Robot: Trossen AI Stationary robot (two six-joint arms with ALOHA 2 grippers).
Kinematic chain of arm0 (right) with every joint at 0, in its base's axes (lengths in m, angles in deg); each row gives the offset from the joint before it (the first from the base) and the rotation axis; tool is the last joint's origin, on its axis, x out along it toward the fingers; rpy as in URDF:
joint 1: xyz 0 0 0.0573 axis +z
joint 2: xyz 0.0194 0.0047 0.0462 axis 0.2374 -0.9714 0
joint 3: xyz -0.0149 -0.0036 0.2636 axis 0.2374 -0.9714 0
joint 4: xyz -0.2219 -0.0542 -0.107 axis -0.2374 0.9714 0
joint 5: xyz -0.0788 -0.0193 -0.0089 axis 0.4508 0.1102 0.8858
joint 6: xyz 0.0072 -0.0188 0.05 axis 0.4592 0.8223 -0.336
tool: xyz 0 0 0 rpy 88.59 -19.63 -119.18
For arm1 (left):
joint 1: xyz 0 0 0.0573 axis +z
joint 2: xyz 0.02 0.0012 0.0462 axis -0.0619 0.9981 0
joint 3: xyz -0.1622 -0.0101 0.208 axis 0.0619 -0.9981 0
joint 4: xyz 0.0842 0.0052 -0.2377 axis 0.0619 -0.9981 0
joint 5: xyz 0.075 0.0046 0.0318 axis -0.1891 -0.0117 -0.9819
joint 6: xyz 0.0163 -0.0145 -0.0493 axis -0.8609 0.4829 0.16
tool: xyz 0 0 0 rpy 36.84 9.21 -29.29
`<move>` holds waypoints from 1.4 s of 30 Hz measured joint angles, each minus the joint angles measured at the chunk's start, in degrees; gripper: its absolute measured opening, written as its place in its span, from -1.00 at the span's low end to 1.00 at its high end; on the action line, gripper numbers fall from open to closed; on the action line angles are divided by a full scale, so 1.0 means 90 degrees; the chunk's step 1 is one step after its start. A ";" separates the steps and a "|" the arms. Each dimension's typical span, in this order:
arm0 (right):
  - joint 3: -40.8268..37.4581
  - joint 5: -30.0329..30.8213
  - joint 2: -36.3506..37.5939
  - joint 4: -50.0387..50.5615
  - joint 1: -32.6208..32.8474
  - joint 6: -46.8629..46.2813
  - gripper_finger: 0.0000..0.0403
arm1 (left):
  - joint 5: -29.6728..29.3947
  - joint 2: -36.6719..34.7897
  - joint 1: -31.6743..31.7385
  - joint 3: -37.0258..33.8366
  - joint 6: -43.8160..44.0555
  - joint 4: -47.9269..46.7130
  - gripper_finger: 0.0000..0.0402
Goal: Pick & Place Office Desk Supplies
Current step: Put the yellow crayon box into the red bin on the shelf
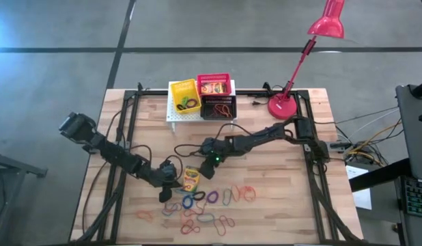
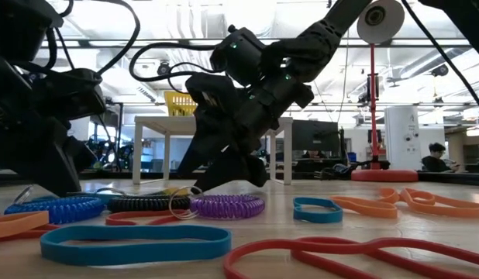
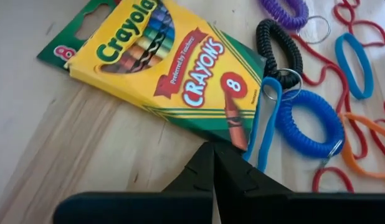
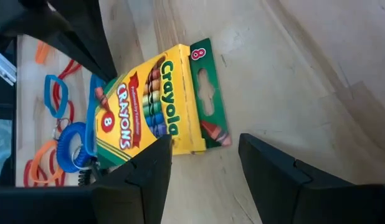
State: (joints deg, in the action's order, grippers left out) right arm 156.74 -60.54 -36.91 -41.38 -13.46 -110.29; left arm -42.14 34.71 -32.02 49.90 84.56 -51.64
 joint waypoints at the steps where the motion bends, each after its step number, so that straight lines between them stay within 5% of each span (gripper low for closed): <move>1: 0.0005 -0.0033 -0.0002 0.0000 0.0000 0.0012 -0.07 | -0.0076 0.0042 -0.0004 0.0007 0.0000 0.0058 -0.99; 15: -0.0003 -0.0404 -0.0021 -0.0173 0.0019 0.0317 -0.07 | -0.1061 0.0057 0.0052 0.0038 -0.0148 0.0123 -0.99; 27: -0.0013 -0.0889 0.0042 -0.0524 0.0070 0.0740 -0.07 | -0.1192 -0.0009 0.0143 0.0036 -0.0168 0.0253 -0.99; 33: -0.0004 -0.0587 0.0337 -0.0290 0.0245 0.2387 -0.07 | -0.0726 -0.0248 0.0139 0.0036 -0.0160 0.0187 -0.99; 42: -0.0006 0.1210 0.0345 0.0085 0.0766 0.5582 -0.07 | -0.0468 -0.0234 0.0145 0.0039 -0.0119 0.0171 -0.99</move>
State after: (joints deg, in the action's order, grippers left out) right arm 156.68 -49.66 -33.81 -40.62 -6.57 -60.05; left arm -46.35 32.60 -30.71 50.25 83.49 -50.11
